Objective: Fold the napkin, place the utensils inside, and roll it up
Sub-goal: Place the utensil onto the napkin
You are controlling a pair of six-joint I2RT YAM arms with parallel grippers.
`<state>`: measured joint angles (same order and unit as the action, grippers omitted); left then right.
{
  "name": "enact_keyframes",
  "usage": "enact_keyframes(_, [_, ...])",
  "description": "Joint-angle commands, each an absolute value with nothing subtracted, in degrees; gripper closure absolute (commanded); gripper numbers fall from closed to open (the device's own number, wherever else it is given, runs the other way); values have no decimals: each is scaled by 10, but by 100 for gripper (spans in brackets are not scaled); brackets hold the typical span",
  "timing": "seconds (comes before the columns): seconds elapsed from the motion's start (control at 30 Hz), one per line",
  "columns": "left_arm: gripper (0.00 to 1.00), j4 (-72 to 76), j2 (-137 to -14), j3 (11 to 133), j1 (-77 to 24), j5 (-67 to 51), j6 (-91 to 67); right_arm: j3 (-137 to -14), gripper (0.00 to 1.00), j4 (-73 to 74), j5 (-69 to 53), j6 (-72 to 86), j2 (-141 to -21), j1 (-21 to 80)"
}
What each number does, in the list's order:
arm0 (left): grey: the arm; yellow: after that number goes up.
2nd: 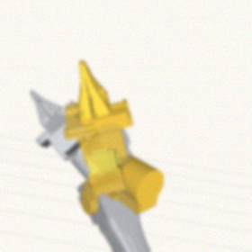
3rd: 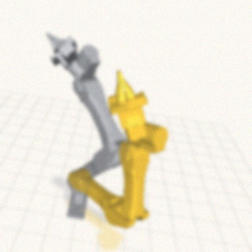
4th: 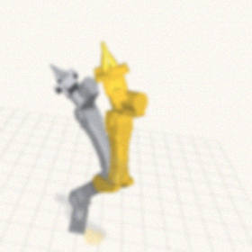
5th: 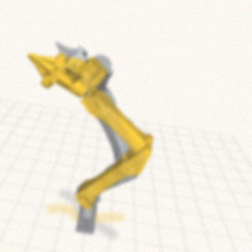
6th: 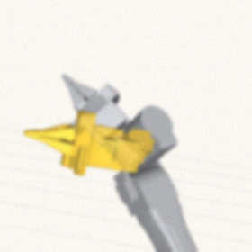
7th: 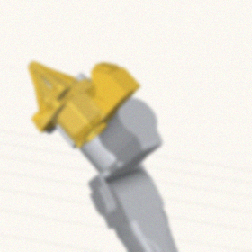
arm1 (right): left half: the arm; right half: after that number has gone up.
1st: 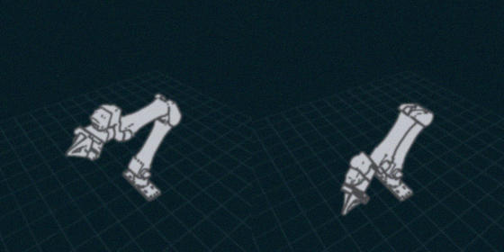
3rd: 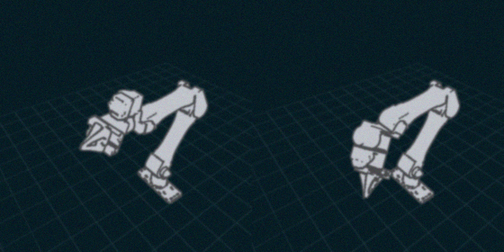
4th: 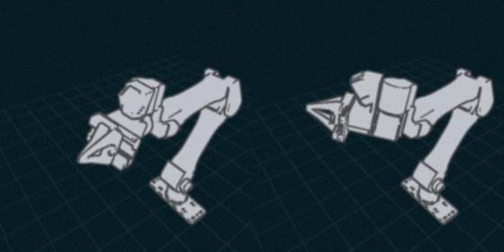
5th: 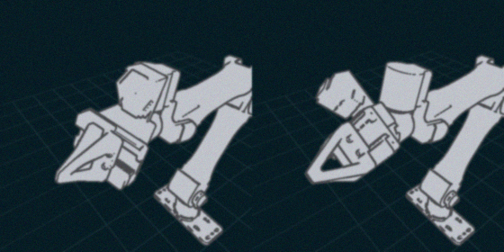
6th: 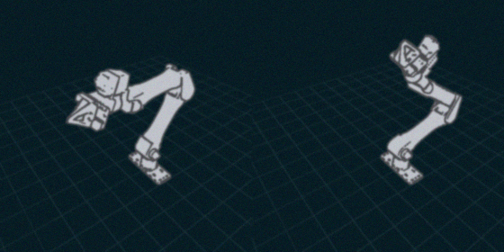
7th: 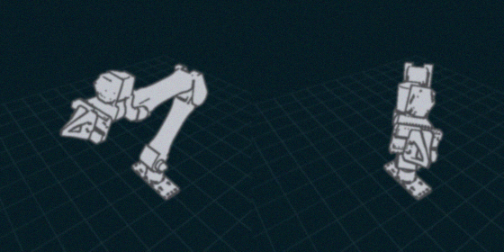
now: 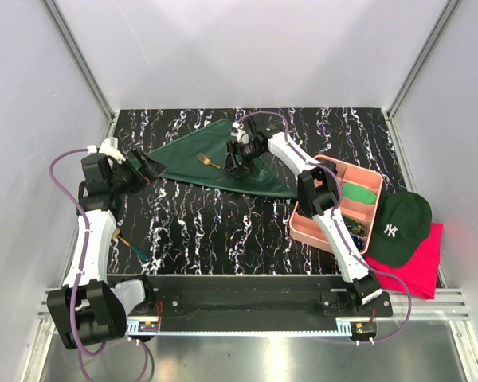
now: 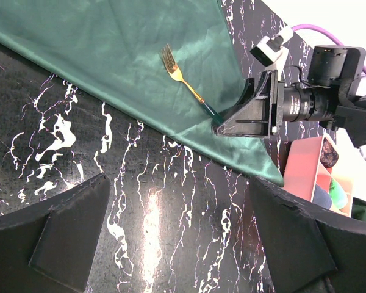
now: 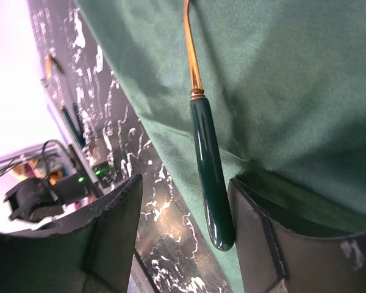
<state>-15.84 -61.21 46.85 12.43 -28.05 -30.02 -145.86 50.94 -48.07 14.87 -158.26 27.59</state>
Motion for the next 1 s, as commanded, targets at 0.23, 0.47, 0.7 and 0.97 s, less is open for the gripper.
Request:
enact_keyframes(0.23, [1, -143, -599, 485, 123, -296, -294, -1439, 29, 542, -365, 134, -1514, 270])
enact_keyframes(0.47, [1, -146, -596, 487, 124, -294, -292, -1436, 27, 547, -346, 134, -1499, 270])
enact_keyframes(0.7, [1, -146, -597, 488, 123, -297, -293, -1445, 28, 543, -334, 134, -1494, 270])
enact_keyframes(0.97, [1, -146, -597, 487, 124, -298, -293, -1441, 40, 543, -348, 124, -1514, 270])
